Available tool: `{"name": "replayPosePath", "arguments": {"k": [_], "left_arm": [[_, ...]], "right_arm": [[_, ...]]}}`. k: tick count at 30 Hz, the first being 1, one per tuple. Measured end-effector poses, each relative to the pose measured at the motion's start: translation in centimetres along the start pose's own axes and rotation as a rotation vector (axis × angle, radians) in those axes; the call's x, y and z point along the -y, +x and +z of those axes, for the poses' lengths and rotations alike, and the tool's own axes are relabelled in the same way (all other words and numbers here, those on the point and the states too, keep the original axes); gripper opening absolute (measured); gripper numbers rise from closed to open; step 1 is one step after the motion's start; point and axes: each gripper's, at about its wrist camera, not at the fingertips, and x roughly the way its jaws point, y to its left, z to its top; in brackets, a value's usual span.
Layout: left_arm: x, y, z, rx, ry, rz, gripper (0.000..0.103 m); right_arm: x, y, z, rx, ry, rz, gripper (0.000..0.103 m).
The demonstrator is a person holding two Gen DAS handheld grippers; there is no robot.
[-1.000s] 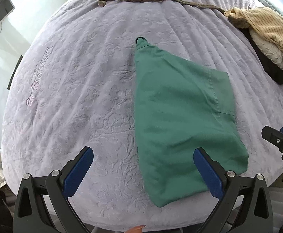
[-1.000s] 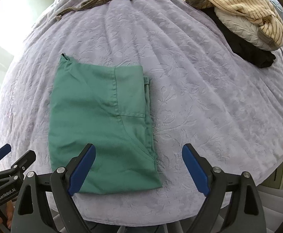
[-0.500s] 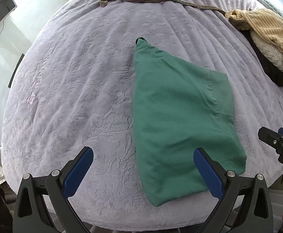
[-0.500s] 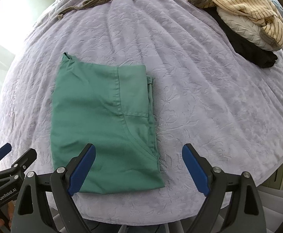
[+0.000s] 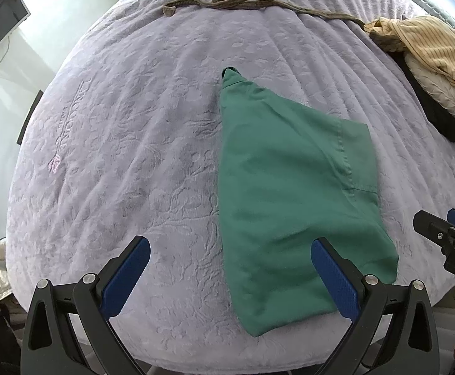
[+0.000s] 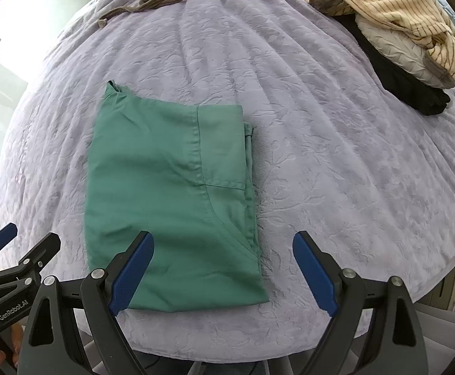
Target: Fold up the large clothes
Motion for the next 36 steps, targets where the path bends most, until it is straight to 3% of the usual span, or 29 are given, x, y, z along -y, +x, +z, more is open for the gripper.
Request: {"name": "replayPosePath", "arguments": {"k": [36], "left_arm": [[0.46,-0.07,-0.37,-0.004,0.009,0.000,0.103]], "right_arm": [[-0.03,-0.11,0.10,-0.001,-0.006,-0.001,0.092]]}}
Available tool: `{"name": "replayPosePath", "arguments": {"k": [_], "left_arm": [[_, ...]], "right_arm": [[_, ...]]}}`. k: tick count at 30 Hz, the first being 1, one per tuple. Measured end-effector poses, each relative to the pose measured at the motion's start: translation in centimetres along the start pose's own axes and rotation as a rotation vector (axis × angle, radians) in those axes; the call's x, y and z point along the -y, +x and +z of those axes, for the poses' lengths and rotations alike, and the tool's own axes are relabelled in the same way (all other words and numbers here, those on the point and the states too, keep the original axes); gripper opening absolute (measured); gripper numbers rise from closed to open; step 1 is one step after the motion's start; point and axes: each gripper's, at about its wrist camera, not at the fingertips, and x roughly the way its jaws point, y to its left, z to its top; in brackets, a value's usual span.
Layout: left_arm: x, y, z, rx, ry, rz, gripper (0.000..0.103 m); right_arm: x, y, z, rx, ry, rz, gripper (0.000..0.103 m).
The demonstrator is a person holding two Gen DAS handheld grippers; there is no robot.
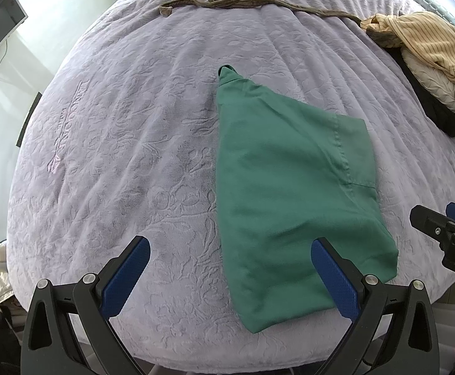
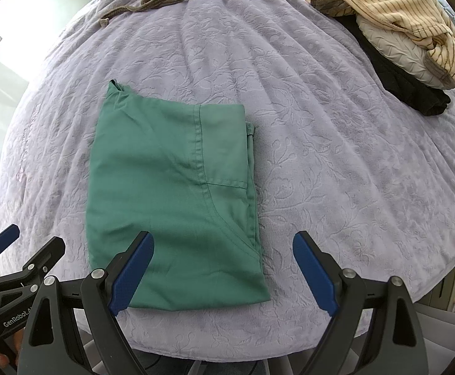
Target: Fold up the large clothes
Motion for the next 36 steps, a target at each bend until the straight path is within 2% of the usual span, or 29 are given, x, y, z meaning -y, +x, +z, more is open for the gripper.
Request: {"name": "replayPosePath", "arguments": {"k": [36], "left_arm": [[0.05,-0.13,0.20,0.009,0.009,0.010,0.103]], "right_arm": [[-0.91,0.01,-0.29,-0.006,0.006,0.002,0.092]]}}
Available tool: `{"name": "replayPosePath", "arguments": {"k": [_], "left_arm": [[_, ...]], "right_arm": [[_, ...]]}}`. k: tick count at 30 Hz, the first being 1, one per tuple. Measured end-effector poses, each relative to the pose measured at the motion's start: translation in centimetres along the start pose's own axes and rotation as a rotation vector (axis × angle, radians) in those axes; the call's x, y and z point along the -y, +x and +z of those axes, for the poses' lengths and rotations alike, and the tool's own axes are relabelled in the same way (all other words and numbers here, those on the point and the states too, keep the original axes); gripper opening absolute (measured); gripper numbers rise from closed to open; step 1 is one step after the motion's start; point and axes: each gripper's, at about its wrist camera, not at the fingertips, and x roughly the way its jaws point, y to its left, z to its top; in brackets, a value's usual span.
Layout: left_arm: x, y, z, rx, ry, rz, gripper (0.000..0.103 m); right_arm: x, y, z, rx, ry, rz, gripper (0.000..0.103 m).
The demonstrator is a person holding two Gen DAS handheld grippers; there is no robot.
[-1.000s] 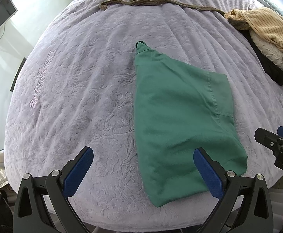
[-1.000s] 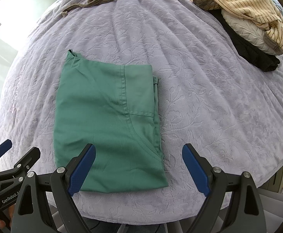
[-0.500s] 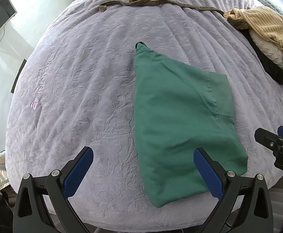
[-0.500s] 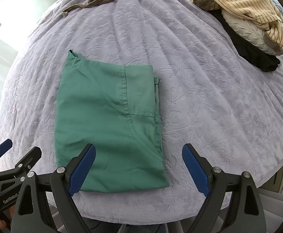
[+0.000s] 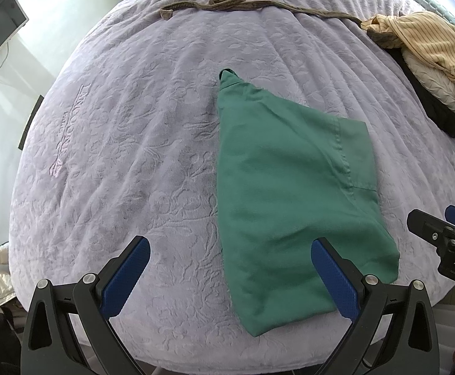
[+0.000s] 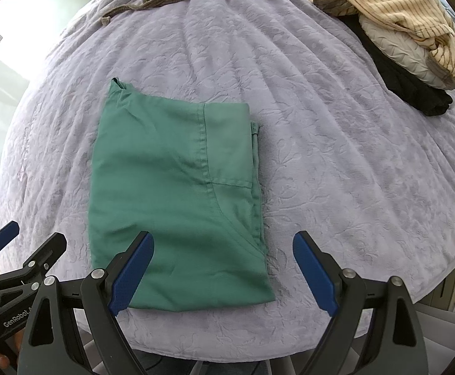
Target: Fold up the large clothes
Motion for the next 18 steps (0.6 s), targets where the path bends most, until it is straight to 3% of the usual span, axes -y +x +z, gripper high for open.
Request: {"name": "replayPosePath", "arguments": {"k": [18], "left_arm": [[-0.01,0.38,0.34,-0.002,-0.017,-0.019,0.103]], "right_arm": [[0.37,0.91,0.26,-0.021,0.003,-0.001,0.092]]}}
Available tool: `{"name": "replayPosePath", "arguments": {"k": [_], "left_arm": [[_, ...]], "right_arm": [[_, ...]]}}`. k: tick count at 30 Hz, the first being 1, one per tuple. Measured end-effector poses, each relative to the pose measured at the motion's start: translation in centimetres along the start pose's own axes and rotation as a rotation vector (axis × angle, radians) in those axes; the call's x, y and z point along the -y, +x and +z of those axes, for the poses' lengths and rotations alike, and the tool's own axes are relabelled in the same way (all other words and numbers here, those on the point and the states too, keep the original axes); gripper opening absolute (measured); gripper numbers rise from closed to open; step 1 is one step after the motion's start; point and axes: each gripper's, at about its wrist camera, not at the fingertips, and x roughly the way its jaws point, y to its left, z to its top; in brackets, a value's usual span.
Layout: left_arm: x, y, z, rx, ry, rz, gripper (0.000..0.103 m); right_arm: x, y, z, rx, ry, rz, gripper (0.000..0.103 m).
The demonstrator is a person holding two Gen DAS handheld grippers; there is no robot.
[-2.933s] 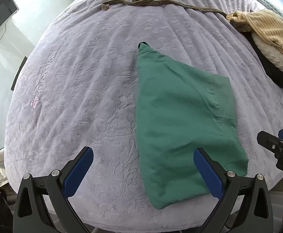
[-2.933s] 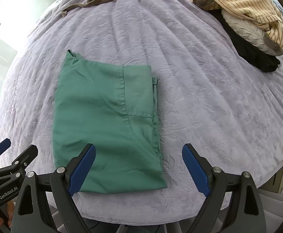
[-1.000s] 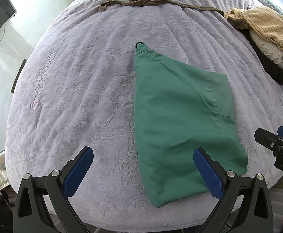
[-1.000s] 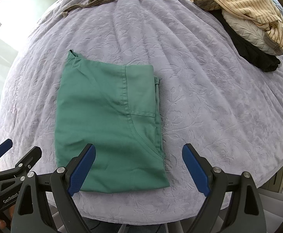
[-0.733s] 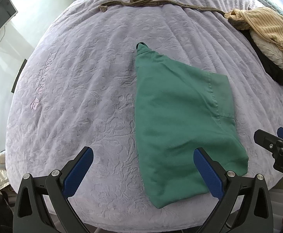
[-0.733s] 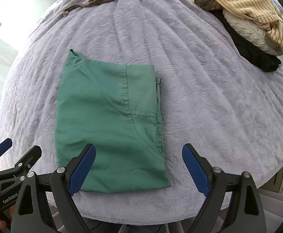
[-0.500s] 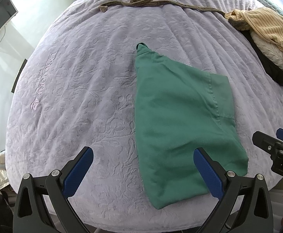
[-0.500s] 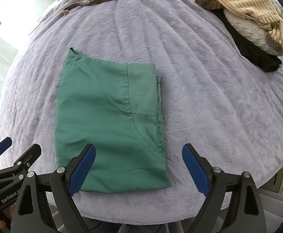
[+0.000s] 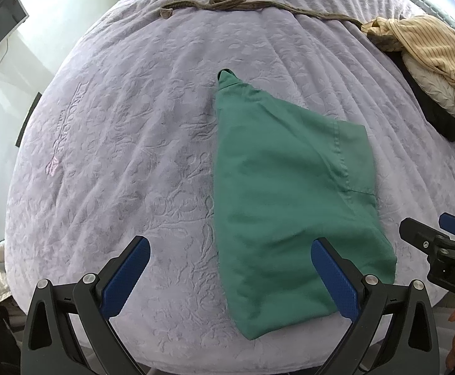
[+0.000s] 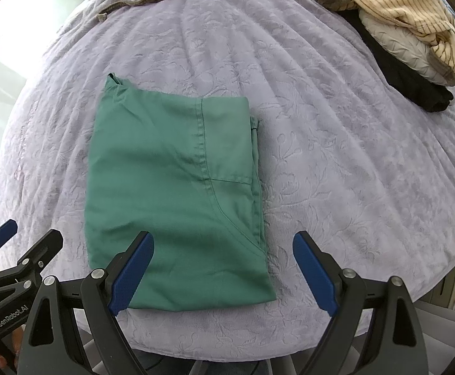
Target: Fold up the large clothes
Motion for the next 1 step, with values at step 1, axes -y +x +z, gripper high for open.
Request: {"name": "replayPosePath", "arguments": {"k": [1], "left_arm": [[-0.02,0.04,0.00,-0.002,-0.001,-0.002,0.103]], "right_arm": [[0.01,0.00,0.00,0.001,-0.001,0.000,0.092]]}}
